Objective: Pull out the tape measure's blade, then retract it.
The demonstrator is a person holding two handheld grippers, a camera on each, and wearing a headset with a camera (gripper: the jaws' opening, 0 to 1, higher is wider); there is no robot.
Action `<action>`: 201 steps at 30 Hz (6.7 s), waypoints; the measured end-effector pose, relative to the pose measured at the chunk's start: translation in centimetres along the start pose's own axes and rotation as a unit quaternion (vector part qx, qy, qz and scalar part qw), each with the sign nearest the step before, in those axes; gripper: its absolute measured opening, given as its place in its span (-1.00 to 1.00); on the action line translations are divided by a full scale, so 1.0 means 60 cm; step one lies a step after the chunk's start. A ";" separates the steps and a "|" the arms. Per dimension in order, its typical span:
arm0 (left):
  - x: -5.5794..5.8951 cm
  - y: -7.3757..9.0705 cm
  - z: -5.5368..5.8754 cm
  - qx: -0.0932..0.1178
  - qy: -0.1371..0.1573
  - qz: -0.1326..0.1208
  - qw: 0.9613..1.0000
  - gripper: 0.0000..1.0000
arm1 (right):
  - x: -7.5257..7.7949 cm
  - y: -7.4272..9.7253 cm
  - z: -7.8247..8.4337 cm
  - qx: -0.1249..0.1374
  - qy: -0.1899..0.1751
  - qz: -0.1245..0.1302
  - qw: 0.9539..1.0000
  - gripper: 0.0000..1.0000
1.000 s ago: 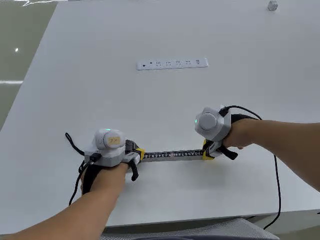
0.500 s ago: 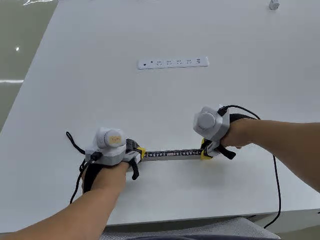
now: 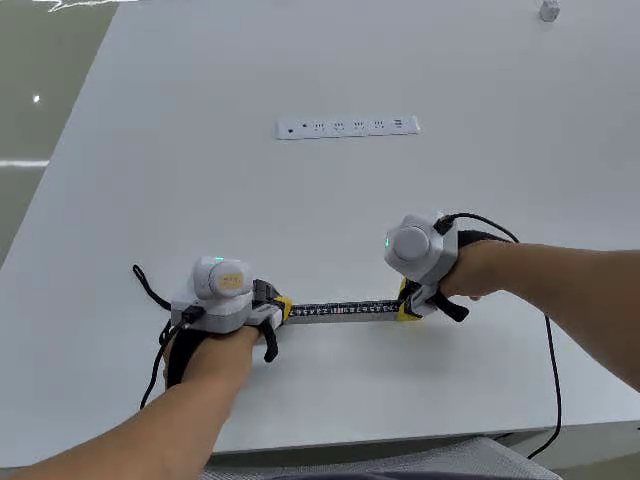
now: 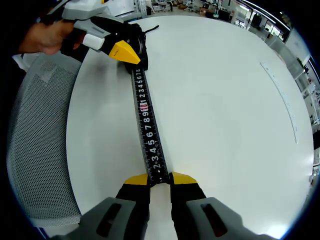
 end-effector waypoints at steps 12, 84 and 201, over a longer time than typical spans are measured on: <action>0.000 0.000 -0.001 0.000 0.001 0.000 1.000 0.24 | -0.002 -0.002 -0.007 0.004 0.000 -0.001 1.000 -0.71; 0.000 -0.002 0.000 0.002 0.004 0.002 1.000 0.25 | -0.015 -0.018 -0.060 0.024 0.015 -0.004 1.000 -0.70; 0.002 -0.002 0.001 -0.002 0.008 0.007 1.000 0.25 | -0.041 -0.049 -0.167 0.075 0.037 -0.019 0.996 -0.70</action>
Point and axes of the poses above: the centre of the closed fingertips' face, and the gripper's own axes: y roughly backward along the fingers, x roughly to its right, z roughly out of its underside, the point moved 1 cm from there along y, roughly backward along the fingers, and after that the axes turned 1 degree about -x, right-handed, at the moved point
